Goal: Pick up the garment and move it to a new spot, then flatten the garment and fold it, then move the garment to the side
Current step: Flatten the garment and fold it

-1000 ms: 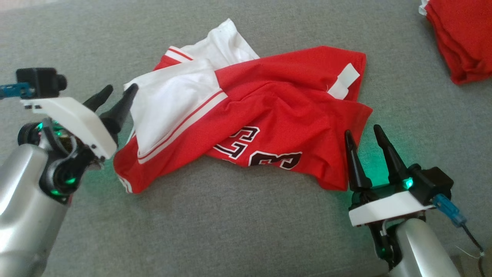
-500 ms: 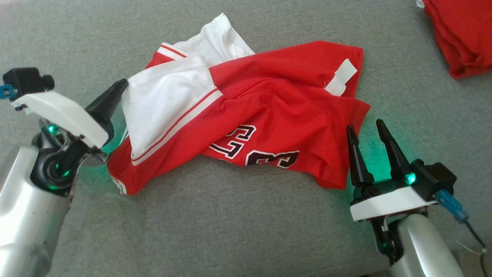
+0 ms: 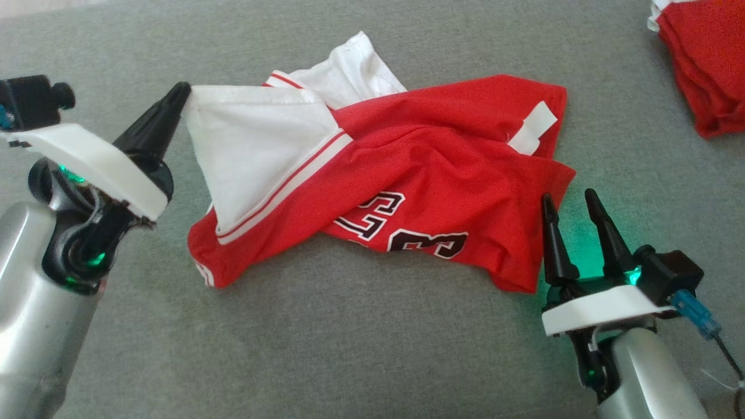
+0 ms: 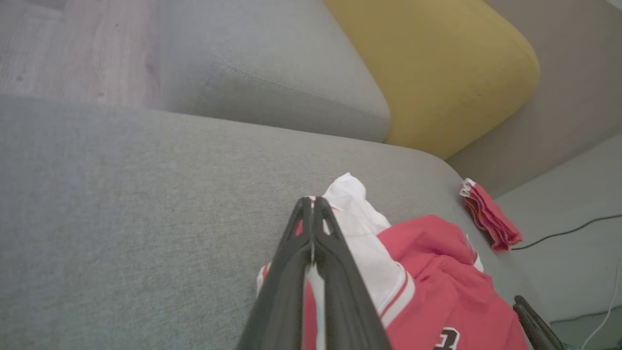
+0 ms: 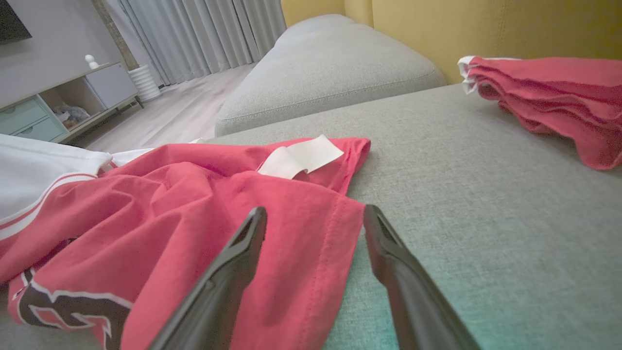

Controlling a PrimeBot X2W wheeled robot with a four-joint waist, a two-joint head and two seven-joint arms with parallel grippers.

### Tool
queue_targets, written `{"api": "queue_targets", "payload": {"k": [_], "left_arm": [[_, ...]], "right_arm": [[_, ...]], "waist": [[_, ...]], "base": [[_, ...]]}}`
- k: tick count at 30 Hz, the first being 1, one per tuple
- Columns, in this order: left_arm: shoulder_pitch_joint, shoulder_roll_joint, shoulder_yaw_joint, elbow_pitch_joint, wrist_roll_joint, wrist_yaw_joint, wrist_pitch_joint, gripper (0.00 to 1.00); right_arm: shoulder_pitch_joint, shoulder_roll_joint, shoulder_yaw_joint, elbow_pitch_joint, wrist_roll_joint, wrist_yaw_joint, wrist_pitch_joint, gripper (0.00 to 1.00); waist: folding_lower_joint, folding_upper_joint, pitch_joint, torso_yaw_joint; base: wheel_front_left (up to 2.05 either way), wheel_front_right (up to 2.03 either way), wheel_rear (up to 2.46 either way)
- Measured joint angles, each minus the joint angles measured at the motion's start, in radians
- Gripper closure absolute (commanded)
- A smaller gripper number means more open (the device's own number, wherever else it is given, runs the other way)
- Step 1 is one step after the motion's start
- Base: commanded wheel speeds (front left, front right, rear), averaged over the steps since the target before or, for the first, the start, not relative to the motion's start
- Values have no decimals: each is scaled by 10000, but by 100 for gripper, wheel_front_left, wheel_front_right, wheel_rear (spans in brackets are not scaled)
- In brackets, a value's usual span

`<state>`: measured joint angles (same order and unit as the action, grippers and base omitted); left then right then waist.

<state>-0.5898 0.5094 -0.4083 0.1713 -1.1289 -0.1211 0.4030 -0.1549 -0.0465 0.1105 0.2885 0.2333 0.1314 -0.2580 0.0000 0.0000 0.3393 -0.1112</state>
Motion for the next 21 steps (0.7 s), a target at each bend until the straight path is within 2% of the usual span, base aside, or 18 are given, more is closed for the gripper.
{"api": "queue_targets", "payload": {"k": [9, 18, 19, 20, 21], "left_arm": [[25, 447, -351, -1181, 389, -33, -424, 100], [70, 849, -391, -1450, 477, -35, -612, 100], [105, 876, -405, -1480, 477, -35, -612, 100], [133, 905, -407, -1486, 477, -35, -614, 100], [151, 932, -408, -1490, 477, -35, -616, 100]], "right_arm": [[-565, -520, -311, 815, 821, 0, 0, 0], [-1329, -1026, 341, 2412, 1755, 0, 0, 0], [-1499, -1083, 579, 2625, 1985, 0, 0, 34], [-1576, -1127, 688, 2654, 2092, 0, 0, 73], [-1645, -1174, 742, 2661, 2197, 0, 0, 100]], "waist": [[0, 0, -128, 407], [0, 0, -140, 662], [0, 0, -143, 726], [0, 0, -146, 754], [0, 0, -149, 777]], "base": [[0, 0, 0], [0, 0, 0], [0, 0, 0], [0, 0, 0], [0, 0, 0]]}}
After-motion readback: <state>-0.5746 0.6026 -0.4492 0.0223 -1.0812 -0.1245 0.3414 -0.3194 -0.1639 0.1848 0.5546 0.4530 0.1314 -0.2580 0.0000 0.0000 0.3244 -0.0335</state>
